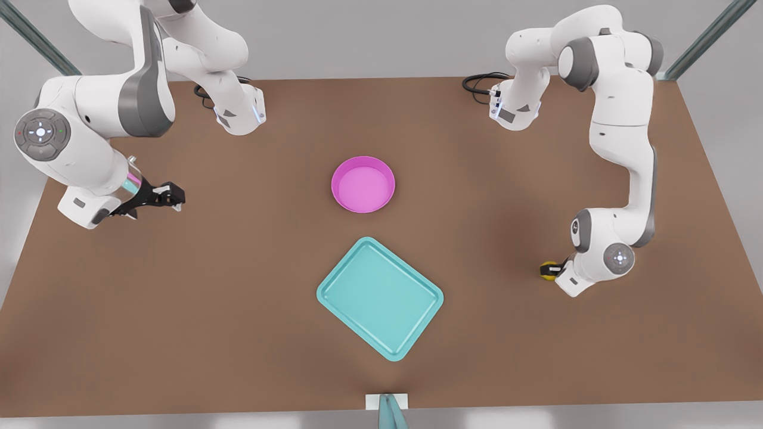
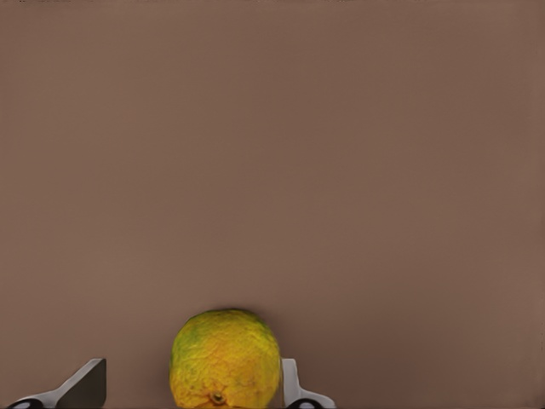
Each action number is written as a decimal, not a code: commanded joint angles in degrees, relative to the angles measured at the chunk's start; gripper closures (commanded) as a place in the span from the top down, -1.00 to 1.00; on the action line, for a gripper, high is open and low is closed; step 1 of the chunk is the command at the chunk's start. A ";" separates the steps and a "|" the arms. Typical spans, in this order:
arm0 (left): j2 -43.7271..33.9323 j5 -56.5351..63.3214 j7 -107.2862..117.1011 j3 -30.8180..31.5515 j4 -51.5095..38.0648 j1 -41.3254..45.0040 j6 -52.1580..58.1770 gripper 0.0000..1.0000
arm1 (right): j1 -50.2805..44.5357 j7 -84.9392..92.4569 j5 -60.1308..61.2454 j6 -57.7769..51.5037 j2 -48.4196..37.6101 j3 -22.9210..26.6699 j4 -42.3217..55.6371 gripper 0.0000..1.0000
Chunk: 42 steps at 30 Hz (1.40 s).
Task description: Place the orange on the plate with the left arm and the plate on the tray with the right arm
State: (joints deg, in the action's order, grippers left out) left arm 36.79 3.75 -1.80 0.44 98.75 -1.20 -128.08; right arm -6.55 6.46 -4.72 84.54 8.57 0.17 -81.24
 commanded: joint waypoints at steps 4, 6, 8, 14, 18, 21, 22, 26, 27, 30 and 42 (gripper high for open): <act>0.48 -0.06 2.68 0.00 0.04 0.49 -3.23 1.00 | 0.04 0.58 0.15 0.01 0.13 0.01 0.03 1.00; 1.27 -0.06 2.68 0.00 0.03 0.49 -3.49 1.00 | 0.13 0.66 0.15 0.01 0.13 0.01 0.12 1.00; 1.62 -0.06 2.68 0.00 0.03 0.49 -2.88 1.00 | 0.13 0.66 0.15 0.10 0.22 0.01 0.11 1.00; 3.29 -0.06 2.68 0.00 0.12 0.41 -2.44 1.00 | 0.13 0.66 0.24 0.01 0.57 0.01 0.12 1.00; 3.56 -0.06 2.68 0.00 0.12 0.41 -2.17 0.12 | 0.13 0.66 0.15 0.10 0.66 0.10 0.12 1.00; 3.47 -0.06 3.03 0.00 0.12 0.41 -2.00 0.12 | 0.22 0.75 0.15 0.10 0.66 0.01 0.12 1.00; 2.94 0.03 5.57 0.00 0.12 0.41 -1.56 0.12 | 0.22 0.75 0.24 0.10 0.66 0.01 0.12 1.00; -3.56 -0.24 15.24 0.17 0.12 5.85 12.58 0.12 | 0.22 1.02 0.24 0.10 0.74 0.01 0.20 1.00; -4.44 -0.50 19.89 0.96 -0.31 9.01 17.07 0.13 | 0.22 1.02 0.24 0.10 0.74 0.01 0.20 1.00; -3.83 -6.03 36.41 1.67 -5.50 23.16 22.35 0.14 | 0.30 1.10 0.24 0.10 0.92 0.01 0.29 1.00; 3.82 -16.85 66.84 1.84 -15.17 53.05 20.42 0.19 | 0.39 1.10 0.33 0.10 1.45 0.10 0.20 1.00</act>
State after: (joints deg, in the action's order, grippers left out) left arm 40.33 -11.56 34.52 2.37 83.87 51.56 -107.03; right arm -6.17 7.34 -4.44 84.67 10.00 0.26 -81.06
